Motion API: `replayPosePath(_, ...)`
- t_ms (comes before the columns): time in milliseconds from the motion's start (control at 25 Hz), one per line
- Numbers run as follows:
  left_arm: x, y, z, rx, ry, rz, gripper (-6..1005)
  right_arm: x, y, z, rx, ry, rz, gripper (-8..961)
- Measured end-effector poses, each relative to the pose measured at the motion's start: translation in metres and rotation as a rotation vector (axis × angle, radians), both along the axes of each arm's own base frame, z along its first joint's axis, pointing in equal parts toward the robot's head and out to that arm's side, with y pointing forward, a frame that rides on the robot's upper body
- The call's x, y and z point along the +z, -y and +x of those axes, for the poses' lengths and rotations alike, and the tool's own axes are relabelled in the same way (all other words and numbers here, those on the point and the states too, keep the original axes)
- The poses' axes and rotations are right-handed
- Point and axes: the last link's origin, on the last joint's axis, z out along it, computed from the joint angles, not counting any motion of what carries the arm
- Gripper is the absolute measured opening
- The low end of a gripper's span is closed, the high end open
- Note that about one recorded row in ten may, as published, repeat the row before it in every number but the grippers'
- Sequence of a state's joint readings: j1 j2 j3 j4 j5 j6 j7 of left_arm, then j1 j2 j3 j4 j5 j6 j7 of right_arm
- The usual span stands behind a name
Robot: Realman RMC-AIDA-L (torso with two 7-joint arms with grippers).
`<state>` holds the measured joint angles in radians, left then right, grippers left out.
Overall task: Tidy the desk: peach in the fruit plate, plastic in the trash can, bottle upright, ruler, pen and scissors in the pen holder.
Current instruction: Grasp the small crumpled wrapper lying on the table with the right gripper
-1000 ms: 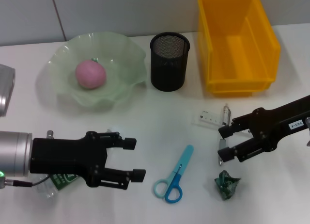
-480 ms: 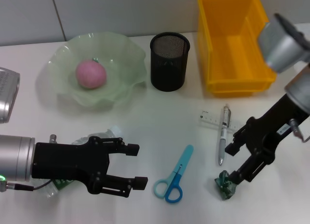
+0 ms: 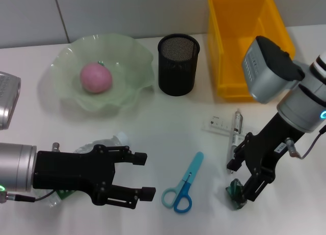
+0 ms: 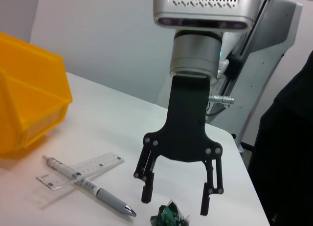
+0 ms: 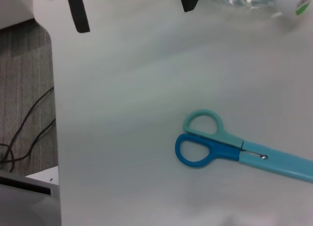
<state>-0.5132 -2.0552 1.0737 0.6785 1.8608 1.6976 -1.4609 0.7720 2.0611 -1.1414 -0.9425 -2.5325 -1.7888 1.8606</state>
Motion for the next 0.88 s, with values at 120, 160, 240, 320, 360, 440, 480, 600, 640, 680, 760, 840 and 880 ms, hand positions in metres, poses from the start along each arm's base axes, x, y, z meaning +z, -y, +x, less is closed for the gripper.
replayPosePath(120,0.0,0.0,0.0,0.001,0.001,-0.001,859,-0.004,0.001,0.001,0.007,0.002,-0.006,782)
replayPosePath(160,0.0,0.0,0.0,0.001,0.001,-0.001,859,-0.004,0.001,0.001,0.007,0.002,-0.006,782)
replayPosePath(240,0.0,0.0,0.0,0.001,0.006,0.002,859,-0.005,0.001,0.001,0.012,0.005,-0.008,781)
replayPosePath(320,0.0,0.0,0.0,0.0,0.007,0.003,859,-0.008,0.002,0.002,0.018,0.012,-0.012,779)
replayPosePath(360,0.0,0.0,0.0,0.0,0.007,0.003,859,-0.008,0.002,0.002,0.018,0.012,-0.012,779)
replayPosePath(440,0.0,0.0,0.0,0.001,0.008,0.002,859,-0.011,0.003,0.003,0.023,0.021,-0.018,778)
replayPosePath(480,0.0,0.0,0.0,0.001,0.008,0.002,859,-0.011,0.003,0.003,0.023,0.023,-0.019,777)
replayPosePath(600,0.0,0.001,0.0,0.0,0.008,0.003,859,-0.013,0.003,0.005,0.025,0.031,-0.018,775)
replayPosePath(640,0.0,0.001,0.0,0.0,0.008,0.003,859,-0.013,0.003,0.005,0.025,0.031,-0.018,775)
replayPosePath(680,0.0,0.001,0.0,0.0,0.008,0.003,859,-0.013,0.003,0.005,0.027,0.034,-0.018,774)
replayPosePath(760,0.0,0.0,0.0,0.0,0.009,0.004,859,-0.016,0.004,0.006,0.035,0.047,-0.024,773)
replayPosePath(840,0.0,0.0,0.0,0.0,0.01,0.005,859,-0.016,0.004,0.006,0.038,0.05,-0.024,772)
replayPosePath(880,0.0,0.0,0.0,0.0,0.01,0.005,859,-0.016,0.004,0.006,0.038,0.05,-0.024,771)
